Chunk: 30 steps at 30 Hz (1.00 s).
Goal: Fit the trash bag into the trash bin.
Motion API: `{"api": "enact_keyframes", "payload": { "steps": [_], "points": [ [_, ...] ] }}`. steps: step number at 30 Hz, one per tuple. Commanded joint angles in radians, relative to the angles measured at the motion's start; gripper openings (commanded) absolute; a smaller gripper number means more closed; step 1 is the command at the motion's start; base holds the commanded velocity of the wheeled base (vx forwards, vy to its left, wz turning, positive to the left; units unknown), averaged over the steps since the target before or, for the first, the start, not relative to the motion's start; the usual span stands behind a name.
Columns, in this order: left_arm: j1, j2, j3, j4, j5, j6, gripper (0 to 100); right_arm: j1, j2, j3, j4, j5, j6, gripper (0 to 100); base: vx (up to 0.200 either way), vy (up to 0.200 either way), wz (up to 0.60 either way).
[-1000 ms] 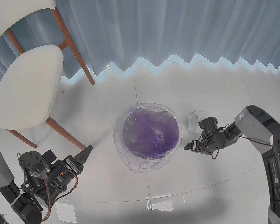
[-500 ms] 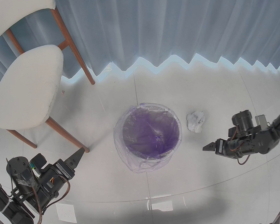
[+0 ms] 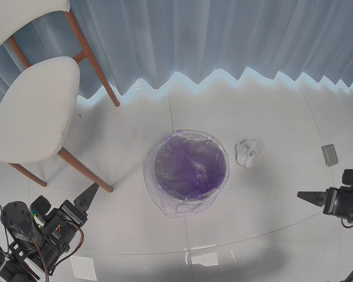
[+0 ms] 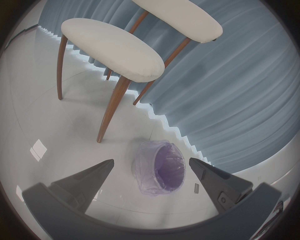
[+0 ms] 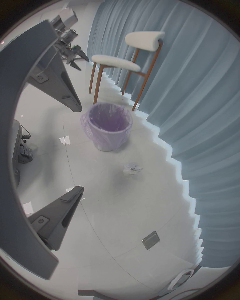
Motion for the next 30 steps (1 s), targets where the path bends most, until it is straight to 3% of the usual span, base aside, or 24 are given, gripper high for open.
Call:
{"api": "enact_keyframes", "payload": {
  "steps": [1, 5, 10, 11, 12, 23, 27, 30],
  "points": [
    [-0.042, 0.081, 0.02, -0.001, 0.033, -0.052, 100, 0.027, -0.308, 0.175, 0.0, 0.012, 0.004, 100, 0.0, 0.0, 0.0],
    [-0.03, 0.254, -0.062, -0.003, -0.007, -0.102, 100, 0.05, -0.305, 0.181, 0.002, 0.012, 0.002, 100, 0.0, 0.0, 0.0],
    [0.004, 0.395, -0.287, 0.0, -0.07, -0.34, 100, 0.059, -0.291, 0.184, 0.003, 0.015, 0.004, 100, 0.0, 0.0, 0.0],
    [0.004, 0.395, -0.287, 0.0, -0.07, -0.34, 100, 0.059, -0.291, 0.184, 0.003, 0.015, 0.004, 100, 0.0, 0.0, 0.0],
    [0.009, 0.484, -0.353, 0.002, -0.149, -0.415, 100, 0.061, -0.285, 0.182, 0.003, 0.015, 0.004, 100, 0.0, 0.0, 0.0],
    [0.032, 0.658, -0.569, 0.0, -0.236, -0.291, 100, 0.07, -0.288, 0.184, 0.005, 0.015, -0.004, 100, 0.0, 0.0, 0.0],
    [0.026, 0.581, -0.553, 0.0, -0.242, -0.242, 100, 0.14, -0.142, 0.063, 0.009, 0.011, -0.016, 100, 0.0, 0.0, 0.0],
    [0.015, 0.458, -0.447, -0.001, -0.241, -0.217, 100, 0.146, 0.045, -0.094, 0.009, 0.005, -0.026, 100, 0.0, 0.0, 0.0]
  ]
}}
